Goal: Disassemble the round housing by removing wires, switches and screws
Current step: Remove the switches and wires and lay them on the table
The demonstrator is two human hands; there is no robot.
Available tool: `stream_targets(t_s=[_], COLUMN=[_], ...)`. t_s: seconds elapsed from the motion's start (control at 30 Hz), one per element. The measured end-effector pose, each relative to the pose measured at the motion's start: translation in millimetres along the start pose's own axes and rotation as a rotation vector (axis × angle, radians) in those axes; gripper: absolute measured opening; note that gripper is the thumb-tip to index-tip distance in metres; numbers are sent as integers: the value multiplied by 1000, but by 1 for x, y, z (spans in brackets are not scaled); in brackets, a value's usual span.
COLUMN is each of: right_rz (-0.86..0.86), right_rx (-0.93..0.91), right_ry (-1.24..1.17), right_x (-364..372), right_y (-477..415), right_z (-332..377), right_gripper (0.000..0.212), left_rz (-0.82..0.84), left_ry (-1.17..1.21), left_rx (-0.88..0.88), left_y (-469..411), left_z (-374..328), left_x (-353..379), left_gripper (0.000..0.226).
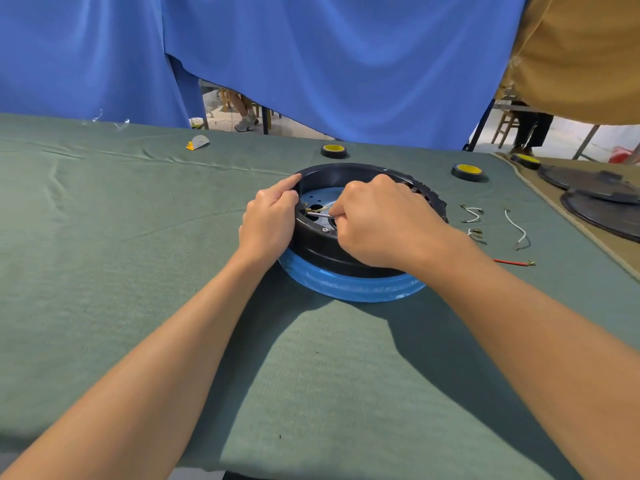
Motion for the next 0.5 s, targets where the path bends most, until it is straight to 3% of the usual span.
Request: stream_targets(t_s=[0.07,0.27,0.5], right_rz=[-10,-63,-57], right_rx=[2,-16,-29], right_ry=[-6,30,-14], right_x=[-4,-9,-4], right_y=[2,6,5], right_z=[5,12,2], right_gripper=[8,37,30], left_rz=[-5,-6,-16], left_ry=[5,24,31], left_rx=[2,-4,-2], left_y=[0,1,1], left_z=[0,0,2], left_x=[0,1,1], left_gripper=[63,63,61])
Point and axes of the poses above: each hand's wrist, its own y-axis away from the middle knuckle, its own x-axis out of the palm, z = x × y, the point moved 3 cm from there along -y, towards the middle knuckle, and after that the axes turned 12 degrees about y, right-handed, at the moved point
